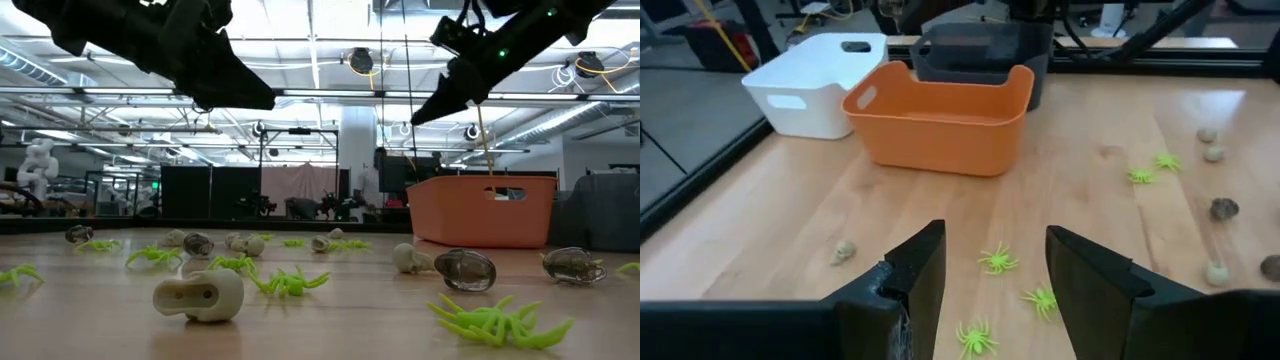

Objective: Sort Halloween decoration
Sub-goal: Put the black skull toy into the orange bin

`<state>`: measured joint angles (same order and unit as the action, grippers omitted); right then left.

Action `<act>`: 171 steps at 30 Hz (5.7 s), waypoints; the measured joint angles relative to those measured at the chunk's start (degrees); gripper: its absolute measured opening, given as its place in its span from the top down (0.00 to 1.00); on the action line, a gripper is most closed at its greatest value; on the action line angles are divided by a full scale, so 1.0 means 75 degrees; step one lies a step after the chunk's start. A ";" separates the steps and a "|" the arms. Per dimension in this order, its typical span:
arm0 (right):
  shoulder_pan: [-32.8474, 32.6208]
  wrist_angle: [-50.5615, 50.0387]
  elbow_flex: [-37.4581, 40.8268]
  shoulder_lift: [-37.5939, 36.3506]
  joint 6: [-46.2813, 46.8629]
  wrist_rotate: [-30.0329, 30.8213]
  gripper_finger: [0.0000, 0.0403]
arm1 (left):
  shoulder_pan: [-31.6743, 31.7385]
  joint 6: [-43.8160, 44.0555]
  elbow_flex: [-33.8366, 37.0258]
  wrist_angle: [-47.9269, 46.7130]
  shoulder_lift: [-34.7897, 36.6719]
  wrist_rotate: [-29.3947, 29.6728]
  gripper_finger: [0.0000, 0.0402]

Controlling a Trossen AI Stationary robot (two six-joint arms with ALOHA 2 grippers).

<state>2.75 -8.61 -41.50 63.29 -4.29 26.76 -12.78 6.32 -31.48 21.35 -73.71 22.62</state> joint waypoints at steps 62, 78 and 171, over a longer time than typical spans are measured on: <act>-0.0411 -0.4815 -0.1463 0.2447 0.2742 -0.0189 0.76 | -0.0015 -0.0083 -0.0003 -0.0922 -0.0163 -0.0173 0.57; -0.0543 -0.4911 -0.1460 0.1284 0.3264 0.0043 0.50 | -0.0067 0.0558 -0.0003 -0.1683 -0.0160 -0.0184 0.57; -0.3777 0.4544 -0.0064 0.3296 0.1481 0.0027 0.51 | -0.2900 0.3676 0.1757 -0.4852 0.0338 0.0410 0.87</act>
<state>-25.58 25.47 -41.98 88.01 6.82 26.96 -34.52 33.89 -18.31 -15.04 -71.18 25.70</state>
